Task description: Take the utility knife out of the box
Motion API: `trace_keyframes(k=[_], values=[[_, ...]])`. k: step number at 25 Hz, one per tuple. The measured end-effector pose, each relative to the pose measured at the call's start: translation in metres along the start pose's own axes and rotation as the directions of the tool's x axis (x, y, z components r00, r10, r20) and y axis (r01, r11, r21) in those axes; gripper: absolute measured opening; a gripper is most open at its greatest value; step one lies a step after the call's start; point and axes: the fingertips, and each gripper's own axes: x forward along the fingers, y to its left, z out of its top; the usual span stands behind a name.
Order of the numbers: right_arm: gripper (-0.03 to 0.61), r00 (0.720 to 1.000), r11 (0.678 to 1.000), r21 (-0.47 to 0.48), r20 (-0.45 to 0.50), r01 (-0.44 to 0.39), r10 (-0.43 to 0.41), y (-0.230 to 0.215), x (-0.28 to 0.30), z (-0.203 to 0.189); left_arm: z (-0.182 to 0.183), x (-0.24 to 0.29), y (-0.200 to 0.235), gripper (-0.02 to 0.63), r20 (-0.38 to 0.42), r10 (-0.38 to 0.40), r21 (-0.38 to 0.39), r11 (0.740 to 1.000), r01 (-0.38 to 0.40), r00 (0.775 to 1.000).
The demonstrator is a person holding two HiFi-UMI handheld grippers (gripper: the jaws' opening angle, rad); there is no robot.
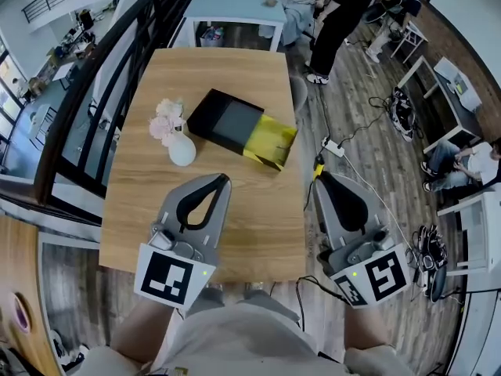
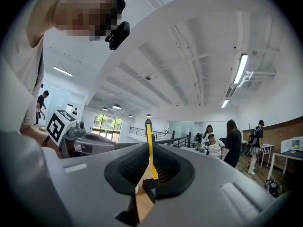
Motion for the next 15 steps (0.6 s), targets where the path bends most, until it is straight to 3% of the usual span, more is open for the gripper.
trace_keyframes(k=[8, 15], values=[[0.028, 0.999, 0.997, 0.074, -0.045, -0.005, 0.009, 0.02, -0.019, -0.025, -0.023, -0.016, -0.014, 0.002, -0.041, -0.008, 0.053, 0.999, 0.01, 0.999], [0.026, 0.998, 0.992, 0.122, -0.068, 0.0, 0.008, 0.03, -0.027, -0.041, -0.041, -0.021, -0.024, 0.002, -0.085, -0.032, 0.022, 0.999, 0.034, 0.996]])
